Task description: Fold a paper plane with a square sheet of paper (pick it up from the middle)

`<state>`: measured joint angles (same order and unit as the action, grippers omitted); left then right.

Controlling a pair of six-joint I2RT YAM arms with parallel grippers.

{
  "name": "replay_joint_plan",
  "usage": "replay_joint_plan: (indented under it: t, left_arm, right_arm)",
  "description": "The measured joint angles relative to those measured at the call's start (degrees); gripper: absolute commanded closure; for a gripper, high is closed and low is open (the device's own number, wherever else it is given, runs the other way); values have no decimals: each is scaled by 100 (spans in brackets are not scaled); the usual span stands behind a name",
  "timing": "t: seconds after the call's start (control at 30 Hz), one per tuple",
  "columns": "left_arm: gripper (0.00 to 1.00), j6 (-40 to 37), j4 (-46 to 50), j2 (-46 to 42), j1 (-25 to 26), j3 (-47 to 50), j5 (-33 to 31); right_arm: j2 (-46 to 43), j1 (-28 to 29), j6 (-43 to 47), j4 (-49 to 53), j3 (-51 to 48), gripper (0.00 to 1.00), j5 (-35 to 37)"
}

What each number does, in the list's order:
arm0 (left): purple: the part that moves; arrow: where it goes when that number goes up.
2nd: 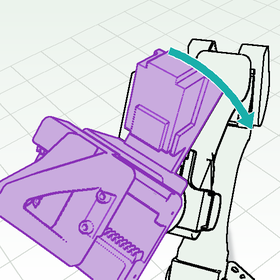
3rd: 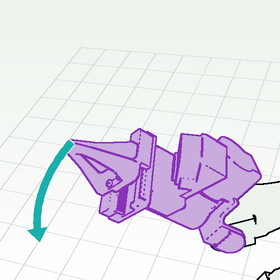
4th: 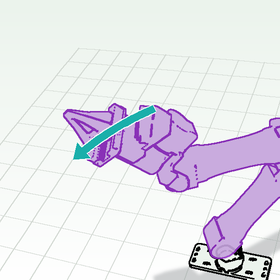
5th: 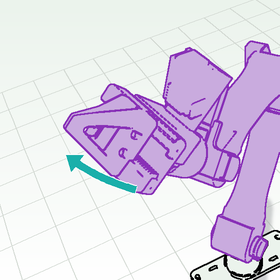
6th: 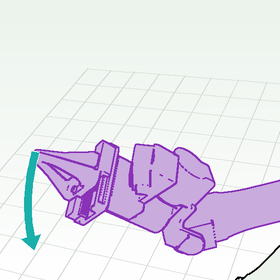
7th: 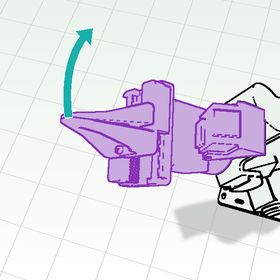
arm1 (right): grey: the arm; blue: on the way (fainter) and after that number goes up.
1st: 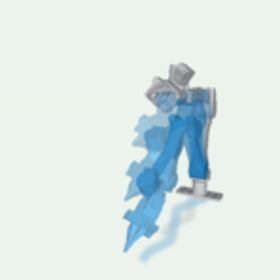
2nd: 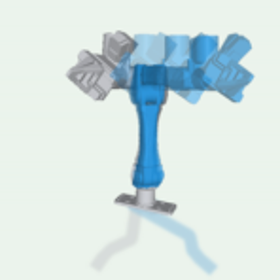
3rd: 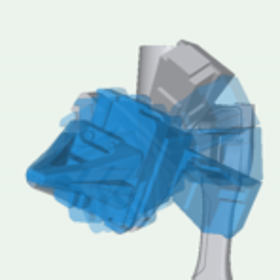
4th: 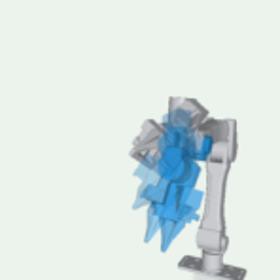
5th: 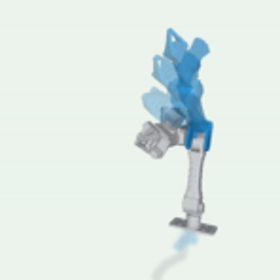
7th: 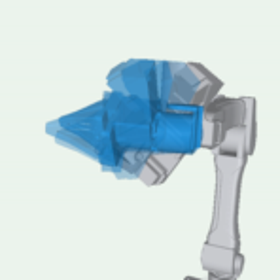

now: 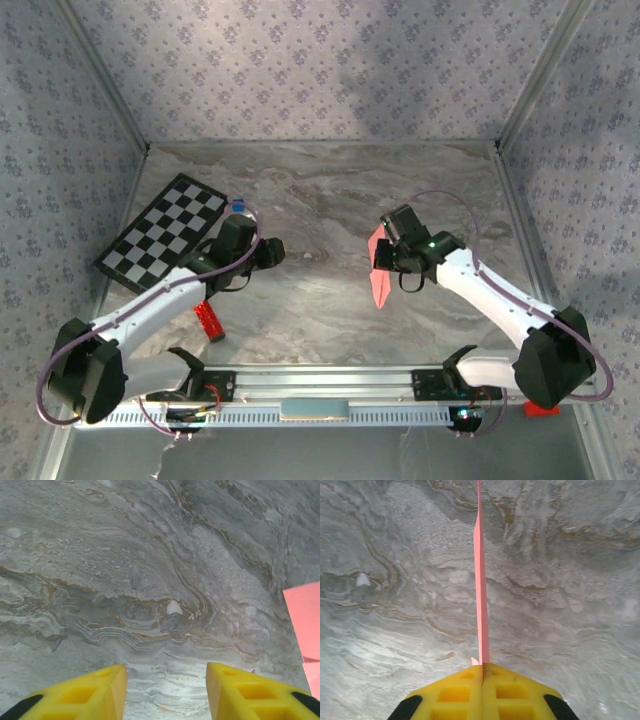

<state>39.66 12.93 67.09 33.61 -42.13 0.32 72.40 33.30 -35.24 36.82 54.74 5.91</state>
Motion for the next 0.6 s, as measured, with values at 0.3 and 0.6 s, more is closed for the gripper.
replay_joint_plan:
  t: [0.3,0.6]
  left_arm:
    - [42,308,42,-367,-109,267,-369]
    - [34,551,247,-1241,-219,577,-1123]
  right_arm:
    - [1106,852,-173,1362,1071,94,2031]
    - [3351,1751,-393,2188,2557,94,3038]
